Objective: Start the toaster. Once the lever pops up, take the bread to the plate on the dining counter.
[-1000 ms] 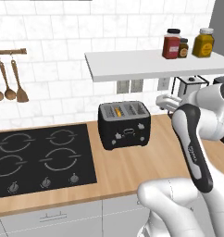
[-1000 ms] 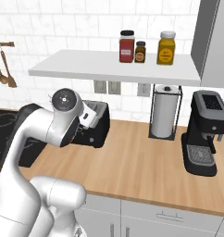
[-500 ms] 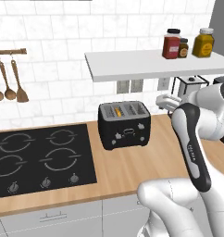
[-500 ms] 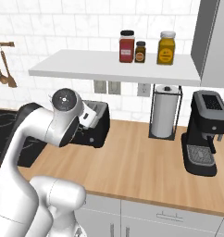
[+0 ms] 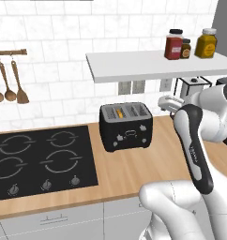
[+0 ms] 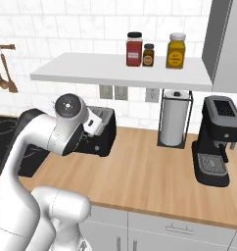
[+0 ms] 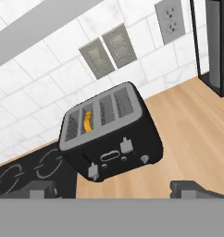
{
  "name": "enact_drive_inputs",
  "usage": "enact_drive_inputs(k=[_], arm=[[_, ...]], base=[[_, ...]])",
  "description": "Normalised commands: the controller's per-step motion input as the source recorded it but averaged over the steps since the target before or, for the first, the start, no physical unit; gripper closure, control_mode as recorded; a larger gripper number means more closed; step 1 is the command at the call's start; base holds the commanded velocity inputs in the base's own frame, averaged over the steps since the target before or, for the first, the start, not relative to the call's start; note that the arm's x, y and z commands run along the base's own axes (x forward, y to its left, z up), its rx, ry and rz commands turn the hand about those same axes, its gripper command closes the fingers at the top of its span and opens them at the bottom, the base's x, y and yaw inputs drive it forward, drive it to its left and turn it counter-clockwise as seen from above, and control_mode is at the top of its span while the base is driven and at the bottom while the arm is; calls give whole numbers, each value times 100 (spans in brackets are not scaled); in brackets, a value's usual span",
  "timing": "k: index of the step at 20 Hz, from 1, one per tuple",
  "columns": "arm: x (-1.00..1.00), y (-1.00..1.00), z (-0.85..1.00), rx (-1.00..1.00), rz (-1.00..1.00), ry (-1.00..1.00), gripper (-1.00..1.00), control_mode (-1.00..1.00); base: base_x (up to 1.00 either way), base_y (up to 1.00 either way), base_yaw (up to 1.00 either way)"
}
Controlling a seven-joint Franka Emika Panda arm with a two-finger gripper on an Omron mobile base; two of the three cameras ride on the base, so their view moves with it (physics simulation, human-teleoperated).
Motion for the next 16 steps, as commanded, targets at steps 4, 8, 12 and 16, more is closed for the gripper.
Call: enact_drive_inputs(k=[4,8,12,16], arm=[[0,0,0,0,0,0,-100,-100],[0,0,0,0,0,0,-100,-100],[0,0,0,0,0,0,-100,-100],[0,0,0,0,0,0,-100,-100]], base=[[0,0,0],[0,0,0],[0,0,0],[0,0,0]])
